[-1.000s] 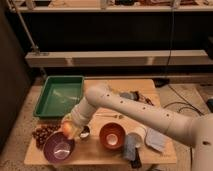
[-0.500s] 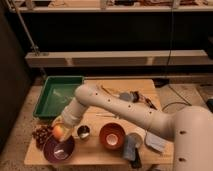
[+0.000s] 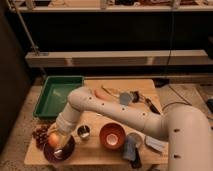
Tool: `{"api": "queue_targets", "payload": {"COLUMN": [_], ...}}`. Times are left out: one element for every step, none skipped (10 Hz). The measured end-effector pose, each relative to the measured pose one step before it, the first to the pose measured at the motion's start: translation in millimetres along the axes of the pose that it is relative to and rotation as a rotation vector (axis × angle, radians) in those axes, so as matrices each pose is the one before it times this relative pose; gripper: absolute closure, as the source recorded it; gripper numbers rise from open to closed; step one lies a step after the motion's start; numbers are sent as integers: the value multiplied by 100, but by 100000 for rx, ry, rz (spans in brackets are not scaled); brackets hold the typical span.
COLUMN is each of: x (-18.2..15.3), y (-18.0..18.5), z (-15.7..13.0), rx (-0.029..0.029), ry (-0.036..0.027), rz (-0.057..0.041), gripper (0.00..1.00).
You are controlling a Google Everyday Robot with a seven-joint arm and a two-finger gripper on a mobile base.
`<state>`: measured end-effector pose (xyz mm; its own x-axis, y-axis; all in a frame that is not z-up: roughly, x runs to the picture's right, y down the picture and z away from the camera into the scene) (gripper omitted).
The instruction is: Place apple in purple bowl
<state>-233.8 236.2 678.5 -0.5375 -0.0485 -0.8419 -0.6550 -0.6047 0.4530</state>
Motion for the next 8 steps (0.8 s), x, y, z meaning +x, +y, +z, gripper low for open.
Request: {"api": "queue_targets", "payload": {"x": [-84,98,93,-17,-39,14,42,-8], "y": [-260,-150,-121,-2,-24,6,11,-4], "z": [180,249,260,-25,-18,7,31,7], "rx": [752,749,1009,-32,-37,17,65,6], "ry": [-727,-492,-1012,-20,-17,18,5,25], "rz": [364,-148,-281,67,77,-19,-93,23], "gripper": [86,78,64,59,58,58,58,58]}}
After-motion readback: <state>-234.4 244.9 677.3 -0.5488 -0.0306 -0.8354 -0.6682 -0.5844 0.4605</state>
